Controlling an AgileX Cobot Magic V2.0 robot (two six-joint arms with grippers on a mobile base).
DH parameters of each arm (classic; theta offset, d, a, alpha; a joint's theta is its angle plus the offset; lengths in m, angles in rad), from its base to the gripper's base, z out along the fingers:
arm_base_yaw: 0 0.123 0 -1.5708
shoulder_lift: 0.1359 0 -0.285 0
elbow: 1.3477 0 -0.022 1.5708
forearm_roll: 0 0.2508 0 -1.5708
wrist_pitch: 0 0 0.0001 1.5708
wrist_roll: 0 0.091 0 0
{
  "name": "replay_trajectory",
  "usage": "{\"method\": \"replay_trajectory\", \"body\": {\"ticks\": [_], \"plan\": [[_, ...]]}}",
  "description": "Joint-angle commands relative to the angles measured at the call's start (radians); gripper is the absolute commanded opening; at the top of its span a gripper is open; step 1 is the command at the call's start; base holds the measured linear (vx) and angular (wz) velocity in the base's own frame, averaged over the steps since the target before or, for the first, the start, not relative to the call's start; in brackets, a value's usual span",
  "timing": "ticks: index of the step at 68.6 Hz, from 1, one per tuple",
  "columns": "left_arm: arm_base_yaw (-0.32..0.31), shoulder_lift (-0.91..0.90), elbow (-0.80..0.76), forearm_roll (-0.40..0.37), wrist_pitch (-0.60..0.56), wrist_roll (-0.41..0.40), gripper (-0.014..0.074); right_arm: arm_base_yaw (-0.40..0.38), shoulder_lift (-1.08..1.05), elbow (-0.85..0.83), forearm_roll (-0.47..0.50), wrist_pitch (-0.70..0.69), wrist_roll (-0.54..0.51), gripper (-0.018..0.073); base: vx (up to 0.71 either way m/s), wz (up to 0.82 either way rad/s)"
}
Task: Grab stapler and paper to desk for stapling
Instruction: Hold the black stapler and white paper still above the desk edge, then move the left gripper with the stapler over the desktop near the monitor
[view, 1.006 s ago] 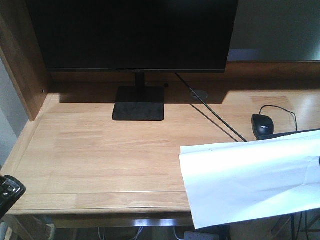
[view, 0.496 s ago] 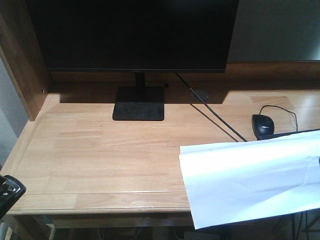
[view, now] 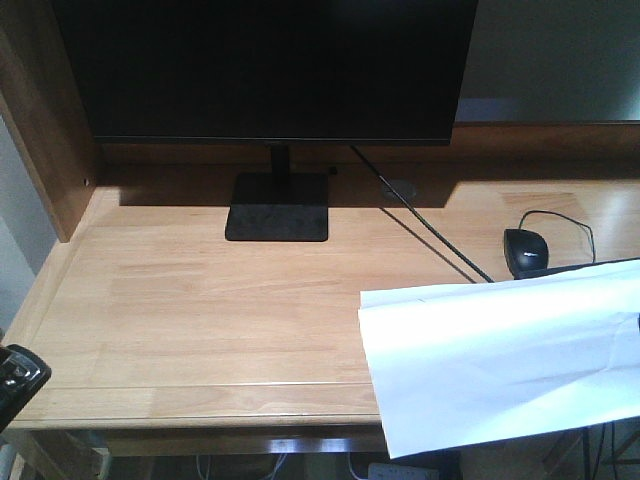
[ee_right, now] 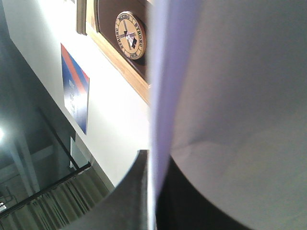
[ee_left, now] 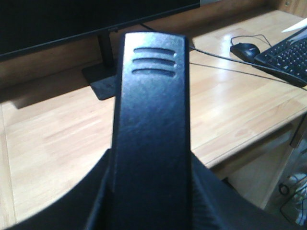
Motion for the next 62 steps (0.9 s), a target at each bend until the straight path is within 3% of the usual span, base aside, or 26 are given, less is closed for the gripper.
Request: {"method": "replay_trajectory", "body": {"ticks": [1,21,31,41,62], "plan": [[-0.003,0.008,-0.029,-0.013,-0.130,-0.003,-0.0006,-0.001,0.006,0.024,0.017,-0.090,-0.014,-0.0005,0.00,0.00],[-0.003,0.010,-0.029,-0.037,-0.142,-0.013,-0.0006,-0.001,0.006,0.024,0.017,-0.090,-0.014,-0.0005,0.00,0.00],[-0.003,0.013,-0.030,-0.092,-0.221,-0.045,-0.0006,-0.001,0.006,0.024,0.017,-0.090,-0.014,-0.0005,0.00,0.00],[-0.003,0.092,-0.069,-0.087,-0.268,-0.060,-0.0006,-0.001,0.006,0.024,0.017,-0.090,-0.014,-0.0005,0.00,0.00],[-0.003,0.453,-0.301,-0.092,-0.188,0.123,-0.0006,-0.001,0.006,0.024,0.017,-0.090,-0.014,-0.0005,0.00,0.00]]}}
